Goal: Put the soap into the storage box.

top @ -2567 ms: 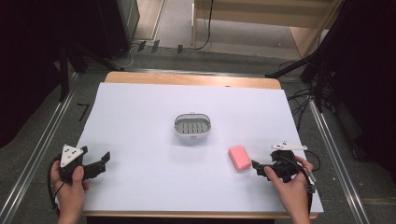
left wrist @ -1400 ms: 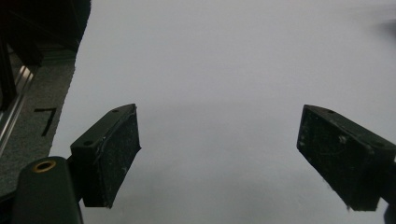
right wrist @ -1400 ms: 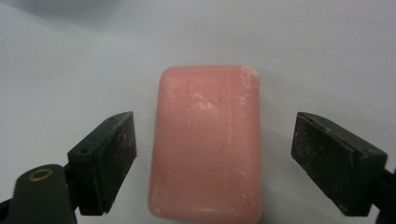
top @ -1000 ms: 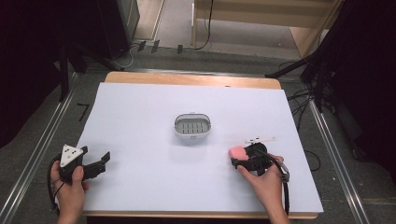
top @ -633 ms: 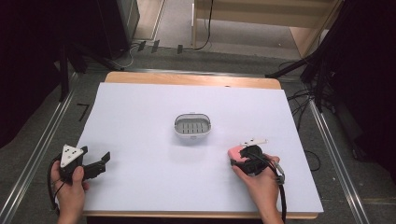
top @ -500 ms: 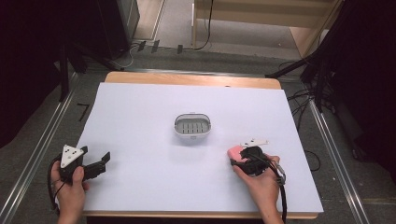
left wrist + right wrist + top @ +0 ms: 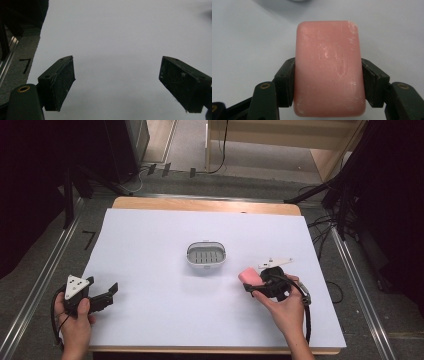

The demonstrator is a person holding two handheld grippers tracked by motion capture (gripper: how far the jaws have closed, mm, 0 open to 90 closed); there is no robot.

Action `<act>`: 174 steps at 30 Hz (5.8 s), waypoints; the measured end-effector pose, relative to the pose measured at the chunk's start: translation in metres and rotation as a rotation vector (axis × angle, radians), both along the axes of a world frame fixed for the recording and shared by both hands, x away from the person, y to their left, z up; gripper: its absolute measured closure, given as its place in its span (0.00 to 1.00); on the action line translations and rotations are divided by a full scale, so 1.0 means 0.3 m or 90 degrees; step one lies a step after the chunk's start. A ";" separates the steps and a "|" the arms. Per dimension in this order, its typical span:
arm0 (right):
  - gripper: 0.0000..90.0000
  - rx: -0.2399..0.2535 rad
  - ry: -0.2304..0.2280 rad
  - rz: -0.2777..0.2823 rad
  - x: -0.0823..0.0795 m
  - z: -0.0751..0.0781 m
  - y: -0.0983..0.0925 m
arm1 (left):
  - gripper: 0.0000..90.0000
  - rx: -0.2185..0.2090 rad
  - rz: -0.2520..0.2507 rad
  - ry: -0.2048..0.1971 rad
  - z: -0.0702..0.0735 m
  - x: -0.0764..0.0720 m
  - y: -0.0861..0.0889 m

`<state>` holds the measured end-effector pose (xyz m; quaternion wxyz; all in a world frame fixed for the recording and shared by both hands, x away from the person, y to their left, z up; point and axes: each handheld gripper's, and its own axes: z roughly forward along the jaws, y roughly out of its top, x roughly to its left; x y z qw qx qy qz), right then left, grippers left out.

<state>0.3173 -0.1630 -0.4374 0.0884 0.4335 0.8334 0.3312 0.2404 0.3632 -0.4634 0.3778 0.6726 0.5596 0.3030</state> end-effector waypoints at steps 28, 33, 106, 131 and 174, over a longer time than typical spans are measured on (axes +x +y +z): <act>0.43 -0.017 -0.041 0.153 0.116 0.116 0.108 | 0.15 0.000 0.000 0.002 0.000 0.000 0.001; 0.43 -0.017 -0.051 0.177 0.132 0.123 0.125 | 0.15 -0.001 0.000 0.002 0.000 0.001 0.001; 0.43 -0.050 -0.075 0.355 0.376 0.127 0.411 | 0.15 -0.009 -0.003 0.007 0.000 0.005 0.005; 0.38 0.006 -0.032 0.311 0.394 0.152 0.388 | 0.15 -0.013 -0.004 0.008 0.000 0.005 0.007; 0.00 0.005 -0.091 0.056 0.108 0.042 0.043 | 0.15 -0.006 -0.002 0.005 0.000 0.003 0.003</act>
